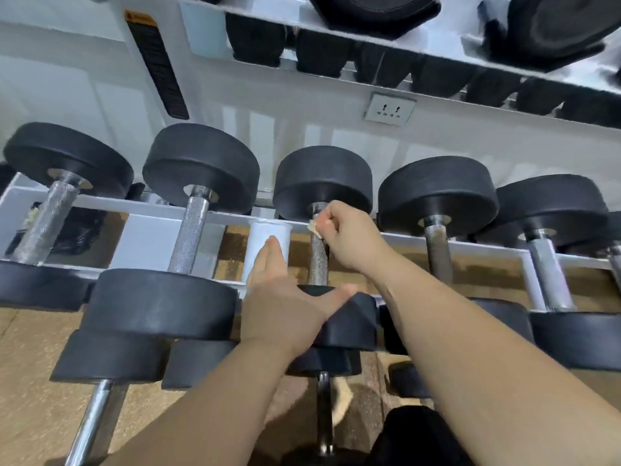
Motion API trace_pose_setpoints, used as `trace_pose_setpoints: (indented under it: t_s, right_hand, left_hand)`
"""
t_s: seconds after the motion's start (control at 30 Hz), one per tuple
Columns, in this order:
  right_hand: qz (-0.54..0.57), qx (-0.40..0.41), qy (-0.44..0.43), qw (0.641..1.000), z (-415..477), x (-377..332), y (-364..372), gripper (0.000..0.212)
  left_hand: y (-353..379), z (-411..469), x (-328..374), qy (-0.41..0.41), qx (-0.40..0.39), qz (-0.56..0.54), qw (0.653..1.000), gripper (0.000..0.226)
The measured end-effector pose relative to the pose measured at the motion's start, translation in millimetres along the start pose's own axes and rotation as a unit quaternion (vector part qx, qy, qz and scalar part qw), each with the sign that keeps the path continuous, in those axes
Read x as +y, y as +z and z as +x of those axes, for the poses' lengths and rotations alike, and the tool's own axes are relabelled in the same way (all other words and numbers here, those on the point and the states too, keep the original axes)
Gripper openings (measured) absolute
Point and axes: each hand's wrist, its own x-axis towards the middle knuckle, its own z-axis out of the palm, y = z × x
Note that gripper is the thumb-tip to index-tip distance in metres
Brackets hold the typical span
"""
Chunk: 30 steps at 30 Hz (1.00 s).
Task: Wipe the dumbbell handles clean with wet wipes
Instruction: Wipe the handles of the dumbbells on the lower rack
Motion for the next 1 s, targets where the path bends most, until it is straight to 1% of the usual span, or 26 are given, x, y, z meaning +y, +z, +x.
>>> trace_pose_setpoints:
  t_s: [0.03, 0.1, 0.13, 0.17, 0.23, 0.27, 0.3, 0.4, 0.43, 0.5, 0.57, 0.63, 0.67, 0.7, 0.73, 0.77, 0.8, 0.87, 0.93, 1.0]
  right_hand:
    - [0.015, -0.023, 0.023, 0.999, -2.3, -1.5, -2.6, 0.012]
    - [0.033, -0.073, 0.04, 0.996, -14.2, -2.7, -11.1, 0.01]
    - [0.067, -0.072, 0.049, 0.994, -23.4, -1.1, -15.0, 0.009]
    - [0.128, -0.044, 0.063, 0.989, -33.9, 0.4, -17.9, 0.01]
    - [0.268, 0.058, 0.094, 0.957, -56.4, 2.1, -19.6, 0.015]
    - [0.309, 0.098, 0.098, 0.941, -67.2, 2.2, -17.8, 0.017]
    - [0.332, 0.116, 0.103, 0.93, -76.3, 0.5, -14.8, 0.016]
    - [0.373, 0.112, 0.115, 0.914, -96.2, -6.4, -4.3, 0.007]
    - [0.371, 0.111, 0.113, 0.915, -100.4, -8.0, -1.0, 0.006]
    - [0.366, 0.123, 0.11, 0.916, -106.2, -9.4, 4.3, 0.007]
    - [0.364, 0.138, 0.104, 0.915, -110.5, -10.0, 5.4, 0.008]
    - [0.338, 0.146, 0.096, 0.925, -115.2, -10.3, 7.9, 0.011]
    - [0.302, 0.146, 0.104, 0.936, -118.2, -10.4, 11.2, 0.01]
    - [0.251, 0.146, 0.124, 0.949, -121.8, -10.6, 16.2, 0.018]
    - [0.206, 0.144, 0.152, 0.956, -125.5, -9.9, 21.5, 0.033]
    - [0.187, 0.144, 0.175, 0.956, -128.1, -10.0, 25.1, 0.044]
    - [0.187, 0.147, 0.186, 0.953, -129.4, -9.9, 27.7, 0.051]
    - [0.198, 0.157, 0.183, 0.95, -129.7, -8.2, 32.0, 0.053]
    - [0.199, 0.168, 0.175, 0.949, -129.6, -5.7, 33.0, 0.048]
    - [0.207, 0.177, 0.17, 0.947, -130.3, -3.8, 33.0, 0.041]
  left_hand:
    - [-0.4, -0.7, 0.5, -0.004, -0.002, 0.007, 1.0, 0.134]
    - [-1.0, -1.3, 0.5, -0.011, -0.003, -0.008, 1.0, 0.129]
    - [-1.2, -1.4, 0.3, -0.008, 0.002, -0.032, 0.999, 0.125]
    - [-1.3, -1.8, 0.1, -0.001, 0.011, -0.055, 0.998, 0.117]
    - [0.1, -2.4, -1.9, 0.021, 0.047, -0.072, 0.996, 0.096]
    - [1.1, -3.1, -2.7, 0.033, 0.062, -0.069, 0.995, 0.084]
    - [2.0, -4.4, -2.5, 0.045, 0.07, -0.069, 0.994, 0.073]
    - [3.3, -9.6, 0.6, 0.095, 0.076, -0.056, 0.991, 0.047]
    - [2.3, -10.4, 3.0, 0.116, 0.073, -0.037, 0.99, 0.042]
    - [-1.0, -10.2, 10.2, 0.148, 0.044, -0.006, 0.988, 0.028]
    - [-6.2, -7.3, 16.7, 0.157, 0.002, 0.004, 0.988, 0.019]
    - [-12.1, -0.4, 19.8, 0.153, -0.01, 0.005, 0.988, 0.009]
    - [-14.9, 5.4, 20.0, 0.144, 0.0, 0.013, 0.99, 0.009]
    - [-17.6, 12.3, 20.7, 0.132, 0.014, 0.029, 0.991, 0.012]
    - [-19.4, 21.3, 21.2, 0.121, 0.025, 0.057, 0.991, 0.014]
    - [-20.0, 30.6, 22.9, 0.118, 0.032, 0.092, 0.988, 0.015]
    - [-19.4, 38.9, 25.4, 0.123, 0.035, 0.125, 0.984, 0.014]
    - [-14.6, 54.3, 32.1, 0.151, 0.033, 0.168, 0.974, 0.012]
    - [-8.3, 68.5, 37.9, 0.193, 0.019, 0.192, 0.962, 0.014]
    - [-2.7, 83.2, 42.3, 0.247, -0.005, 0.235, 0.94, 0.015]
